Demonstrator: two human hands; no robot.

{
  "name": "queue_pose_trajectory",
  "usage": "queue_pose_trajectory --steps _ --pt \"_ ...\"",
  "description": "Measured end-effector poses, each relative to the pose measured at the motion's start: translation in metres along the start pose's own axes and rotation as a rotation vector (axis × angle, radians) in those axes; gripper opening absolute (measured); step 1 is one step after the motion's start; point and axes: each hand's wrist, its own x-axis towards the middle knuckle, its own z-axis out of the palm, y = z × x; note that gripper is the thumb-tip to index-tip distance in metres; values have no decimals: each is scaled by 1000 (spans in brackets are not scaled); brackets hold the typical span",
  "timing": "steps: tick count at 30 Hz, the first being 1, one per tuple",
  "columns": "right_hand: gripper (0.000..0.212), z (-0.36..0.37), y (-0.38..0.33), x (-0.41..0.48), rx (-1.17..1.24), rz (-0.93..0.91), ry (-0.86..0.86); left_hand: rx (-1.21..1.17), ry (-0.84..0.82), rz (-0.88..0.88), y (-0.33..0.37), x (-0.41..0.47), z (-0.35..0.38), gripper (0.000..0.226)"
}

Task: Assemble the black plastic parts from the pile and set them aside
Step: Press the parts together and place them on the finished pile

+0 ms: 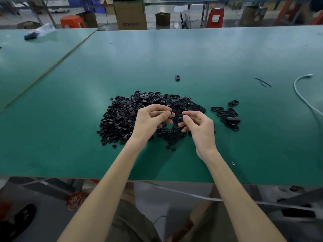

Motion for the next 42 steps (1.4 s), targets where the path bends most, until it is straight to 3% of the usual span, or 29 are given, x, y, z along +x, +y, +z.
queue_pose_trajectory --steps 8,42 --pt "10 0 0 1 8 -3 -1 -50 29 -42 -5 -3 4 7" --pt "17 1 -3 -1 23 -6 -2 123 161 94 -23 -4 32 3"
